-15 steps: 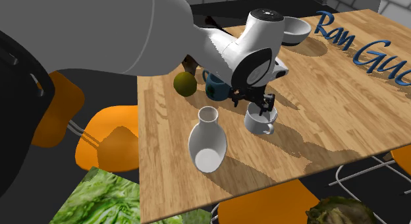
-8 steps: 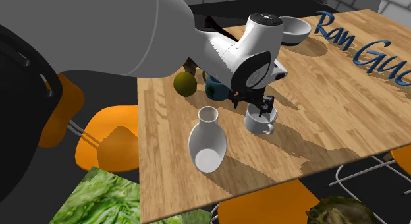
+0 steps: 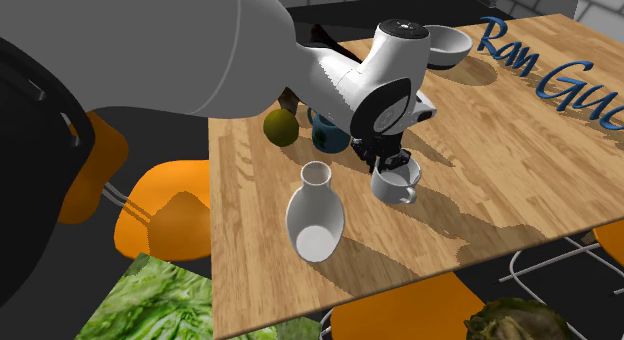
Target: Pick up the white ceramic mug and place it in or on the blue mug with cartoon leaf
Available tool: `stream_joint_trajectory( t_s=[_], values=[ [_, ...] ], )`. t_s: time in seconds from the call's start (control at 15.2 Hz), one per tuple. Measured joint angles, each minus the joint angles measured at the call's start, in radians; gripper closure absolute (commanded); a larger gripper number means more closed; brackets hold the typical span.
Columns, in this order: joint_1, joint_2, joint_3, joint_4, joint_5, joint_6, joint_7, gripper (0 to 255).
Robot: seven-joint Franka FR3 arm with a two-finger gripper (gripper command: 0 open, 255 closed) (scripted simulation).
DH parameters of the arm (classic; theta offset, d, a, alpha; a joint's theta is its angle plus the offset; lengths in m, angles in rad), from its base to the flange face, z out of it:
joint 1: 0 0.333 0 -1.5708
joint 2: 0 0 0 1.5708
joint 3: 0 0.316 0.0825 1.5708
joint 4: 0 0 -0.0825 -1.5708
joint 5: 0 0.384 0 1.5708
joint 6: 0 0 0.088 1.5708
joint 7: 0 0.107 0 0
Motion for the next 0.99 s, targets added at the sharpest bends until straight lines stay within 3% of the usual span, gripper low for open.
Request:
stream_joint_trajectory(
  t_s=[0.26, 0.99],
  values=[
    [0.0, -0.003, -0.001, 0.003, -0.001, -0.006, 0.001, 255],
    [0.011, -0.071, -0.012, 0.058, -0.032, -0.125, 0.021, 255]
  ],
)
